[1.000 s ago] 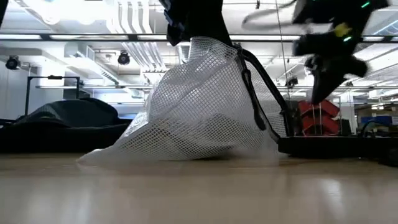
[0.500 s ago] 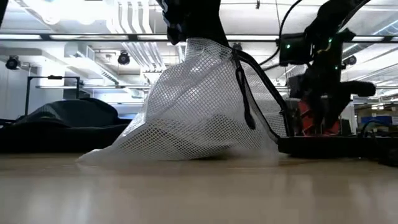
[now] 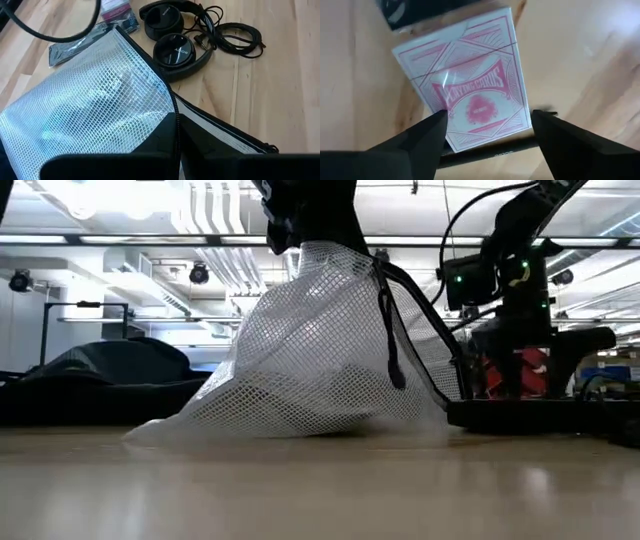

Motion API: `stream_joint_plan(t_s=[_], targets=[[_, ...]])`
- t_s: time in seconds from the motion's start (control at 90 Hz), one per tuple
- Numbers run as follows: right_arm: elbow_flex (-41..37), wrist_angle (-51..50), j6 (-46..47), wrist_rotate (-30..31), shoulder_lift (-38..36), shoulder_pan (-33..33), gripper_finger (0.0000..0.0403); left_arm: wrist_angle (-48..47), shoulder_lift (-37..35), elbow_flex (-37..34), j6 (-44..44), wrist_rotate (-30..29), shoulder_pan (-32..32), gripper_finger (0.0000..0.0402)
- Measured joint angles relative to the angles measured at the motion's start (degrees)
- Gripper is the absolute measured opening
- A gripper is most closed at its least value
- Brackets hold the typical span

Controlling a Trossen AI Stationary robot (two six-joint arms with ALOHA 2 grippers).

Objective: Unpack backpack
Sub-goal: Put the red tuck box into the white zipper pouch

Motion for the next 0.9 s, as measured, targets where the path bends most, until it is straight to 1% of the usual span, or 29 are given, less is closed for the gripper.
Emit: stream_joint_plan(t_s=[0.189, 0.378, 0.444, 0.533, 0.6, 0.689, 0.778, 0.9], targets=[[0.11, -0.85, -4.37, 0.95, 1.12, 0.02, 0.0301, 0.01, 0.0, 0.0, -0.74, 0.0, 0.04, 0.0], [0.79, -1.89, -8.61, 6.11, 1.36, 0.67, 0.0317, 0.03, 0.0, 0.0, -1.31, -0.02, 0.04, 0.0], [1.02, -1.71, -9.88, 6.35, 1.36, 0.61, 0.032, 0.03, 0.0, 0.0, -1.3, -0.04, 0.04, 0.0], [1.05, -0.93, -13.85, 6.11, 1.36, 0.63, 0.0321, 0.03, 0.0, 0.0, -1.07, -0.04, 0.05, 0.0], [1.09, -0.3, -13.68, 6.18, 1.36, 0.65, 0.0321, -0.05, 0.0, 0.0, -1.05, -0.04, 0.06, 0.0], [1.12, -2.09, -10.6, 7.61, 1.36, 1.44, 0.0324, -0.69, 0.0, 0.0, -1.03, -0.03, 0.04, 0.0], [1.12, -6.59, -10.19, 9.52, 1.36, 3.46, 0.0336, -0.95, 0.0, 0.0, -0.91, -0.02, 0.04, 0.0], [1.09, -7.17, -10.24, 10.59, 1.36, 6.31, 0.0348, -0.96, 0.0, 0.0, -0.28, -0.02, 0.05, 0.0]])
